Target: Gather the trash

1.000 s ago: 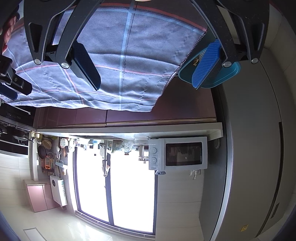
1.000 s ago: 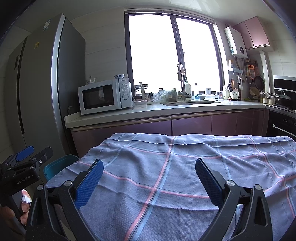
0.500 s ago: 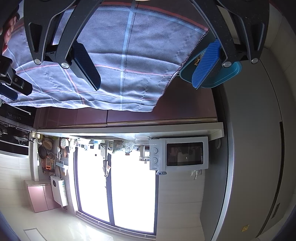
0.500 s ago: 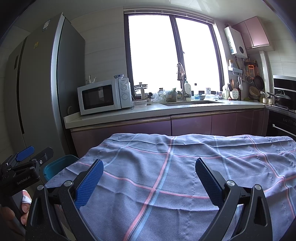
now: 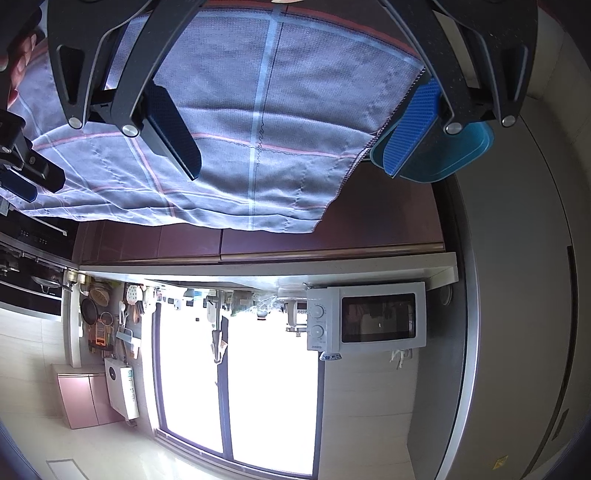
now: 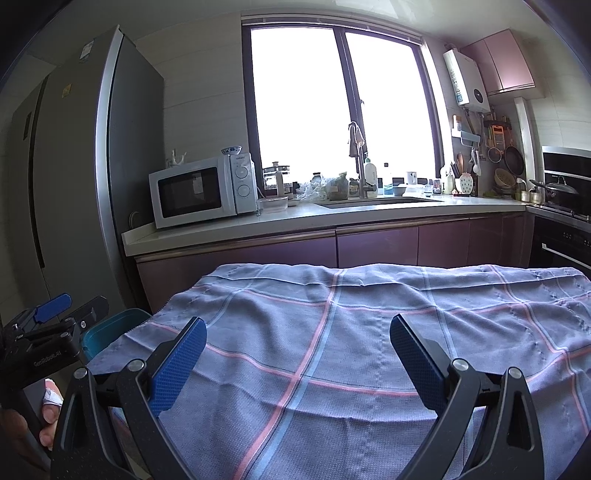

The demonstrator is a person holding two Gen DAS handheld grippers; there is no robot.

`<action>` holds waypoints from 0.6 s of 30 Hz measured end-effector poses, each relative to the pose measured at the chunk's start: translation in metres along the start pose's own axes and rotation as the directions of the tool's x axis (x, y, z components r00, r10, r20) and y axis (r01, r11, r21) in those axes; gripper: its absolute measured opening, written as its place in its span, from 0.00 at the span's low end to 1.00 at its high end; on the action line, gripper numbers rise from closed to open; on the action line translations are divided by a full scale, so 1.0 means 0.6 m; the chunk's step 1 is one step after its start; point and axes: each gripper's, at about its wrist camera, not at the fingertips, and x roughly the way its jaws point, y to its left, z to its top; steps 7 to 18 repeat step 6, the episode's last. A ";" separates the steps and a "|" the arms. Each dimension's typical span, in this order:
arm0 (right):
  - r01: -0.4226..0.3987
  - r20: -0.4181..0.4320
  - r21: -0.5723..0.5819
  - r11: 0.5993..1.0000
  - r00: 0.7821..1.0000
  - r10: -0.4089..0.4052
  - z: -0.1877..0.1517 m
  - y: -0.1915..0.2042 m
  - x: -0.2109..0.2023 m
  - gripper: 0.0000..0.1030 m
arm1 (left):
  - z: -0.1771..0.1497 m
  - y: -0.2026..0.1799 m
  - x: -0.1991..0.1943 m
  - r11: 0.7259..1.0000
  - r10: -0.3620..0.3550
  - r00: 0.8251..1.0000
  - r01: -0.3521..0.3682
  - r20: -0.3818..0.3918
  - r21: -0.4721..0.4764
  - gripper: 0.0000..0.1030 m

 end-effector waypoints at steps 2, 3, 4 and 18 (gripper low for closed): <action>0.009 -0.012 0.007 1.000 1.000 -0.009 0.001 -0.010 0.004 0.93 | 0.005 -0.002 0.026 0.999 -0.031 0.998 0.031 -0.061 -0.012 0.94; 0.014 -0.024 0.011 1.000 1.000 -0.014 0.002 -0.016 0.008 0.93 | 0.007 -0.003 0.043 0.999 -0.043 0.995 0.041 -0.095 -0.019 0.94; 0.025 -0.037 0.014 1.000 0.999 -0.025 0.003 -0.024 0.012 0.93 | 0.010 -0.005 0.062 0.999 -0.046 0.991 0.044 -0.128 -0.020 0.94; 0.047 -0.072 0.024 0.999 0.996 -0.046 0.006 -0.044 0.023 0.93 | 0.012 -0.011 0.106 0.999 -0.045 0.979 0.043 -0.196 -0.014 0.94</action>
